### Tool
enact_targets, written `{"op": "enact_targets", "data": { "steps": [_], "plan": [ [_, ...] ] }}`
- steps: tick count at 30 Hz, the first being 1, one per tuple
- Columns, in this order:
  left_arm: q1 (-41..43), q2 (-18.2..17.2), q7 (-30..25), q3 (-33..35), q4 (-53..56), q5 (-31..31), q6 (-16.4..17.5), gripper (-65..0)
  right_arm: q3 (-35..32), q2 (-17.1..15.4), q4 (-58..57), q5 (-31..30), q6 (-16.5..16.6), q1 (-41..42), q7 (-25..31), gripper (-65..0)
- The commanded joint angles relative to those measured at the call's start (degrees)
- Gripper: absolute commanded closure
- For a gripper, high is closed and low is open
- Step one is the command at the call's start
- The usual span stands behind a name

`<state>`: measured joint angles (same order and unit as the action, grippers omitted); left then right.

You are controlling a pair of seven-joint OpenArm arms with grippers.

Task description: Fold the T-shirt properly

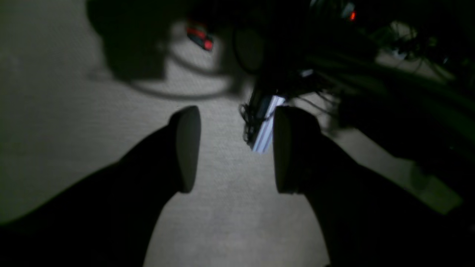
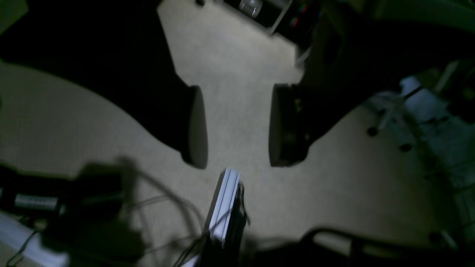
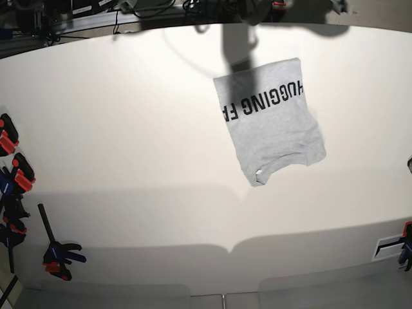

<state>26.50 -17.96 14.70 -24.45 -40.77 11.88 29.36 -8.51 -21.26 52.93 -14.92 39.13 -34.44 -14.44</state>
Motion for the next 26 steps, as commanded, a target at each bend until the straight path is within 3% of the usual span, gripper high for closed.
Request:
{"op": "enact_targets", "data": {
  "steps": [1,7,11,15,26],
  "plan": [
    [-0.7,-0.8,-3.1,-0.2,2.4,-1.6,0.3,-29.0,-1.2,-0.3,-2.4,0.7,-0.2,0.8,1.4,-26.5],
    [-6.0,-0.7,-24.1,-0.2,18.6,-16.6,0.2,-29.0,-8.8,0.0,-21.0,1.5,-13.1,10.5,11.2,-26.5],
    [-7.8,0.2,-29.4,-0.2,25.2,-24.2,-0.1,-29.0,-10.8,0.9,-30.5,1.5,-18.0,16.2,12.8,-26.5],
    [-7.8,2.1,-29.3,-0.2,25.5,-29.1,-1.0,-29.0,-10.8,2.0,-33.8,1.4,-18.2,19.4,12.7,-26.5],
    [-7.8,5.6,-28.9,-0.2,23.5,-30.0,-1.5,-29.0,-10.7,3.3,-33.6,1.2,-18.1,20.2,12.5,-26.5]
  ]
}}
